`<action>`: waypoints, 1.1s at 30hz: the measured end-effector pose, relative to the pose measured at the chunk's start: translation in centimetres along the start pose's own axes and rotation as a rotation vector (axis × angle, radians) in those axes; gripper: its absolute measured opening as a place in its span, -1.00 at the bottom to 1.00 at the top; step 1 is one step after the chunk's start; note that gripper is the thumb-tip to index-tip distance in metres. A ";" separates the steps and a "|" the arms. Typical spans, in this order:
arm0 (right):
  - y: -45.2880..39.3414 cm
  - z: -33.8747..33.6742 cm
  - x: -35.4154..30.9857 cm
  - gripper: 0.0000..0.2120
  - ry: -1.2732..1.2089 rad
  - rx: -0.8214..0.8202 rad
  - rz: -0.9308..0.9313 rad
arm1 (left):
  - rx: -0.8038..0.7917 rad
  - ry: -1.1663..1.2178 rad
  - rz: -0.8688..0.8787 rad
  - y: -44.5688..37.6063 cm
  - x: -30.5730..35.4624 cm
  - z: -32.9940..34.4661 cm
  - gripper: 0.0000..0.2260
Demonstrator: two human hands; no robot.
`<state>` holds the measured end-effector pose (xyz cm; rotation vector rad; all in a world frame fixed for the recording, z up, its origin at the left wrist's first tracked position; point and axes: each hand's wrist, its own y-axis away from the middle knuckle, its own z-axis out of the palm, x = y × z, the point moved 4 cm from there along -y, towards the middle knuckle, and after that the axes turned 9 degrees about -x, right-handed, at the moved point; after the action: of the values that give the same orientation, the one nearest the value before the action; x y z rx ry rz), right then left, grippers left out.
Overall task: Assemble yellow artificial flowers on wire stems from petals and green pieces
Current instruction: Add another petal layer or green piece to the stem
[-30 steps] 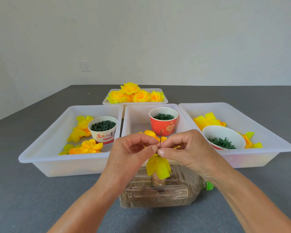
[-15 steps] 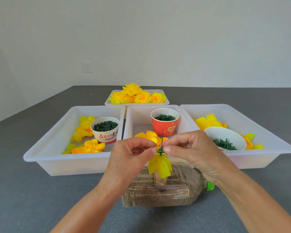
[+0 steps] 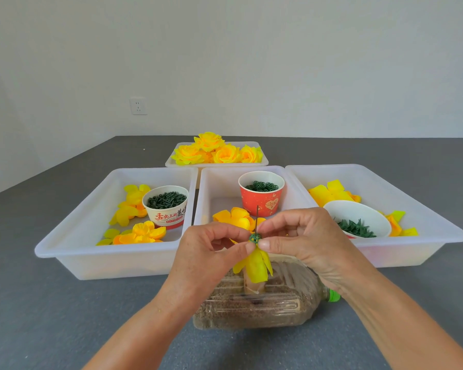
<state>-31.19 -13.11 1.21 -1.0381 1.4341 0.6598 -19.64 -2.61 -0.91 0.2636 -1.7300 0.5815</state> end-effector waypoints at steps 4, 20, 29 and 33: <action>0.0 0.1 0.0 -0.78 -0.030 0.000 -0.008 | -0.003 -0.014 0.004 -0.1 0.1 0.1 -0.81; 0.2 0.1 -0.3 -0.76 0.031 0.040 -0.056 | -0.007 -0.010 0.027 -0.1 0.5 0.1 -0.79; 0.1 0.2 -0.6 -0.73 0.122 0.045 -0.121 | 0.009 -0.006 0.015 0.0 0.7 0.2 -0.80; 0.2 0.3 -0.8 -0.73 0.141 0.036 -0.155 | 0.021 0.004 0.019 0.0 0.8 0.3 -0.77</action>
<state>-31.29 -12.63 1.93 -1.1728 1.4635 0.4546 -20.06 -2.64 -0.18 0.2606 -1.7255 0.6140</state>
